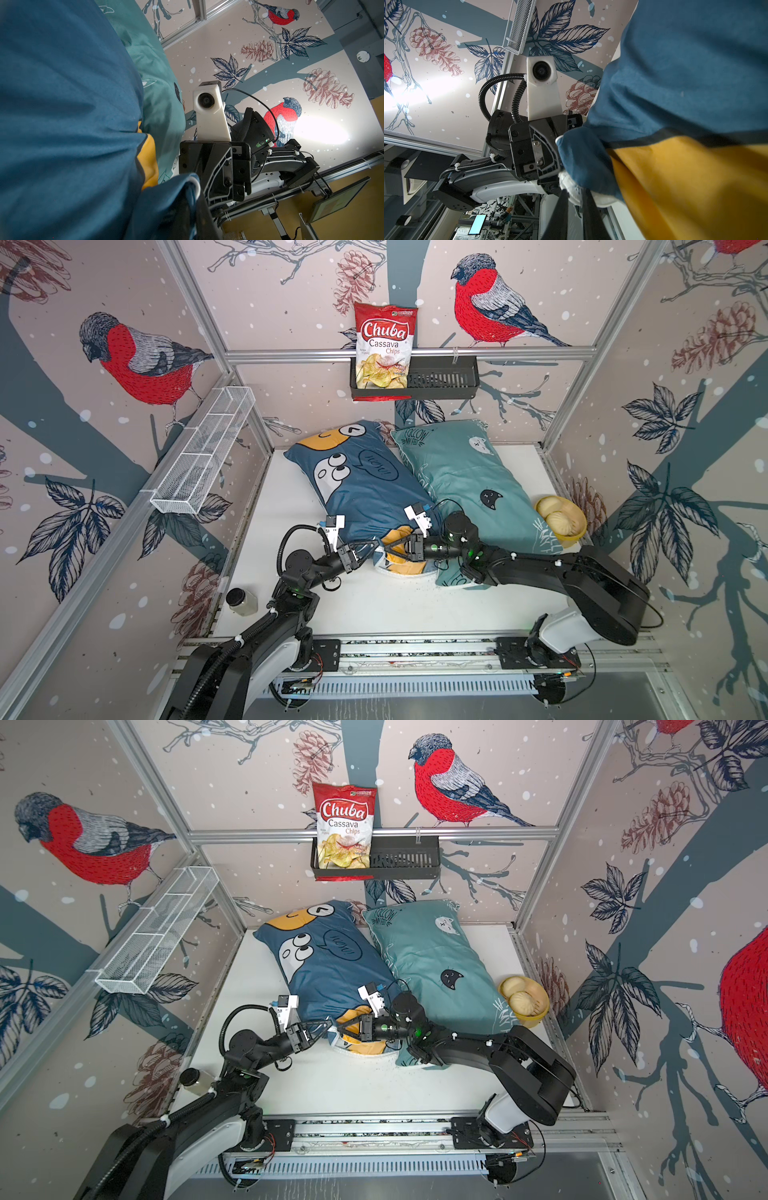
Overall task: Zip up pillowcases
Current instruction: Zip the zipper on the pillowcase.
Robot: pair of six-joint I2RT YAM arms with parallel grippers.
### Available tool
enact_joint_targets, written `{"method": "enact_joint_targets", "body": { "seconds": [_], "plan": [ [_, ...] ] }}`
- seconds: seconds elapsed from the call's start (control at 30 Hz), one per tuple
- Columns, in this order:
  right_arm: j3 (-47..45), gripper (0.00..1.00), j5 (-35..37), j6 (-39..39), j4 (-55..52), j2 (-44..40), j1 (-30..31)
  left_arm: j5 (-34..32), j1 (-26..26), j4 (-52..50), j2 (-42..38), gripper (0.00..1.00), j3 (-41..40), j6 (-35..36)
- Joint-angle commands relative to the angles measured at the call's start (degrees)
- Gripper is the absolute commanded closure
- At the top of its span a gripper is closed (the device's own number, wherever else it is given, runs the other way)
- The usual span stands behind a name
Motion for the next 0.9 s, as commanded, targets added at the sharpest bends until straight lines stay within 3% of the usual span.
{"method": "enact_joint_targets", "body": {
  "seconds": [0.0, 0.27, 0.87],
  "plan": [
    [0.52, 0.85, 0.18, -0.91, -0.31, 0.32, -0.02, 0.83, 0.01, 3.51, -0.34, 1.0, 0.17, 0.17],
    [0.34, 1.0, 0.51, -0.93, -0.61, 0.21, 0.03, 0.49, 0.07, 2.76, -1.0, 1.0, 0.08, 0.71],
    [-2.27, 1.0, 4.75, -4.56, -6.88, -3.36, 1.78, -4.54, 2.22, -2.58, -6.51, 1.0, -0.47, 3.26]
  ]
}}
